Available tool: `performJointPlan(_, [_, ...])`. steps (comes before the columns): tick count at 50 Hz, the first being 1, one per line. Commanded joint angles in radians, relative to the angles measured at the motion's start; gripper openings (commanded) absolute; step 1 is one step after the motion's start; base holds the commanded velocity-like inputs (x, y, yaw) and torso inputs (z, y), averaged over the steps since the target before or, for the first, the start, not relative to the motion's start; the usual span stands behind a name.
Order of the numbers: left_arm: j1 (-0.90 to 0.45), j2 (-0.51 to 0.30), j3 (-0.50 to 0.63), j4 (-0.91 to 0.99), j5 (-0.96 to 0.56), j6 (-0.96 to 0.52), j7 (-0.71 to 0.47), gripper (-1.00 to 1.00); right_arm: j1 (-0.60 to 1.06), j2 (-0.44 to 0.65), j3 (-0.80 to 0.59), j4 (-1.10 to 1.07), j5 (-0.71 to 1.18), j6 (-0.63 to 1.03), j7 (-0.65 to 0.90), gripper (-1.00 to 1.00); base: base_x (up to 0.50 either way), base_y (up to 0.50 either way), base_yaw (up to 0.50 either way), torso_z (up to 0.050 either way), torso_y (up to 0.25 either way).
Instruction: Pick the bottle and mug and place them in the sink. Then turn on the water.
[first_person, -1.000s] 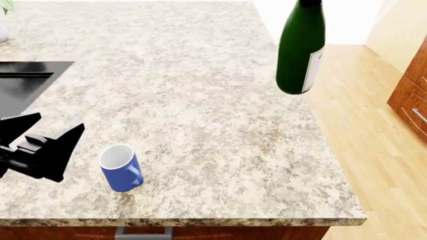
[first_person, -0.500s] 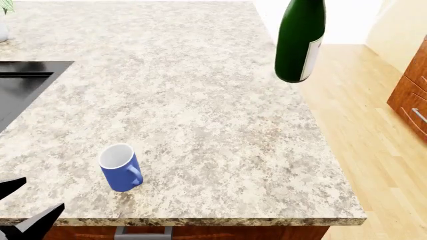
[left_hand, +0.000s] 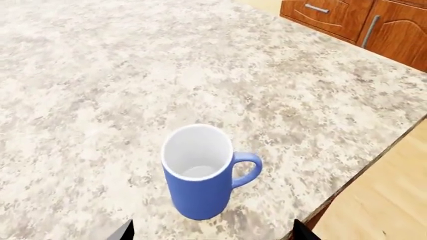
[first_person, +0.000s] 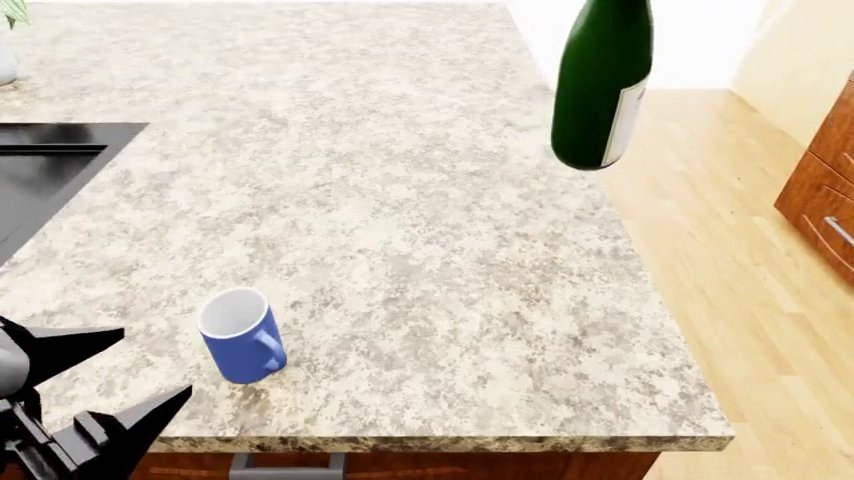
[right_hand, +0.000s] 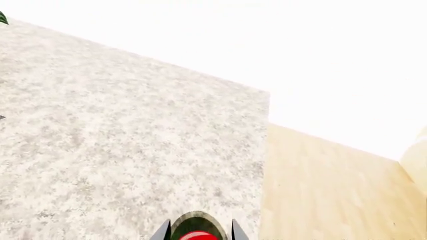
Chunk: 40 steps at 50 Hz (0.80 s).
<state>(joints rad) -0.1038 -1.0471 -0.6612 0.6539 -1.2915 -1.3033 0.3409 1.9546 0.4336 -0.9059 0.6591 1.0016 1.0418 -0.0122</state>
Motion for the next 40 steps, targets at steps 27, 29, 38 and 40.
performJointPlan(27, [-0.247, -0.012, 0.442, -0.119, 0.140, 0.116, -0.008, 1.00, 0.008, 0.010, 0.019, -0.022, -0.019, 0.016, 0.021, -1.00, 0.00, 0.00, 0.00, 0.001, 0.001])
performJointPlan(29, [-0.257, -0.010, 0.456, -0.125, 0.147, 0.118, -0.008, 1.00, 0.006, 0.011, 0.020, -0.023, -0.018, 0.017, 0.023, -1.00, 0.00, 0.00, 0.00, 0.000, 0.000])
performJointPlan(38, [-0.290, 0.009, 0.523, -0.151, 0.188, 0.135, 0.001, 1.00, 0.006, 0.005, 0.017, -0.011, -0.024, 0.012, 0.020, -1.00, 0.00, 0.00, 0.00, 0.000, 0.001])
performJointPlan(40, [-0.294, 0.013, 0.535, -0.155, 0.196, 0.139, 0.004, 1.00, 0.007, 0.003, 0.016, -0.007, -0.025, 0.011, 0.018, -1.00, 0.00, 0.00, 0.00, 0.000, 0.000])
